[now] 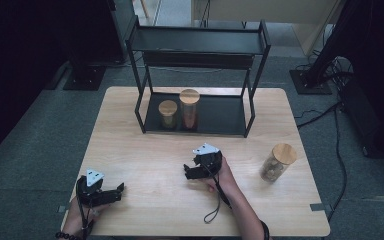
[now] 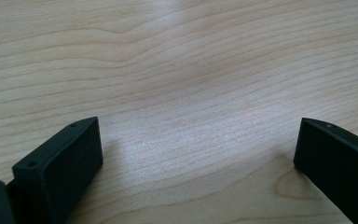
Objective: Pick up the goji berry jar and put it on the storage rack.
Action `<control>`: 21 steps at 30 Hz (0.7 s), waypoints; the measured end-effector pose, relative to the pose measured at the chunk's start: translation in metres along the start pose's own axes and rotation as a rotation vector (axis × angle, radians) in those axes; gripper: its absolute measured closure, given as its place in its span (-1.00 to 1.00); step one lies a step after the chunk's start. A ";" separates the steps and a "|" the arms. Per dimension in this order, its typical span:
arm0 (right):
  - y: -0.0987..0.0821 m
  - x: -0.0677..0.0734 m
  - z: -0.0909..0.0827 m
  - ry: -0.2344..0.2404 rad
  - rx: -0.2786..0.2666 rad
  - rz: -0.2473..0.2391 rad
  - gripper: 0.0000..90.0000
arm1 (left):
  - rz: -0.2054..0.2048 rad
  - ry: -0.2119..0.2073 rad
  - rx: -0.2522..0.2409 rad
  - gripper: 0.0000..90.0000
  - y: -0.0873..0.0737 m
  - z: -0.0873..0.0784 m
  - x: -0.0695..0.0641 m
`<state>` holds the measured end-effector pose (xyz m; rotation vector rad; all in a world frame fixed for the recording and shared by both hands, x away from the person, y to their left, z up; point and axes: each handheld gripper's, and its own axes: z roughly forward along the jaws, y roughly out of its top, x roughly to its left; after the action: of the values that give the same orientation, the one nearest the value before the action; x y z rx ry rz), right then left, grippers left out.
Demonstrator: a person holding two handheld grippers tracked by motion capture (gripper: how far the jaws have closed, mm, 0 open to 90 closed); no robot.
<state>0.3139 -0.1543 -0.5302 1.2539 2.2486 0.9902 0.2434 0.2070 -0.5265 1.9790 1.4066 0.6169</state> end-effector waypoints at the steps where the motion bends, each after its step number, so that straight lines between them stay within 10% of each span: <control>1: -0.001 0.001 -0.001 0.002 0.000 -0.001 -0.90 | 0.000 0.000 0.000 -0.97 0.000 0.000 0.000; 21: -0.017 0.011 -0.017 0.015 0.000 -0.026 -0.93 | 0.007 -0.009 0.002 -0.99 0.000 0.000 -0.001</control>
<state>0.2879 -0.1571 -0.5308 1.2179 2.2701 0.9933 0.2431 0.2066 -0.5266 1.9865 1.3965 0.6091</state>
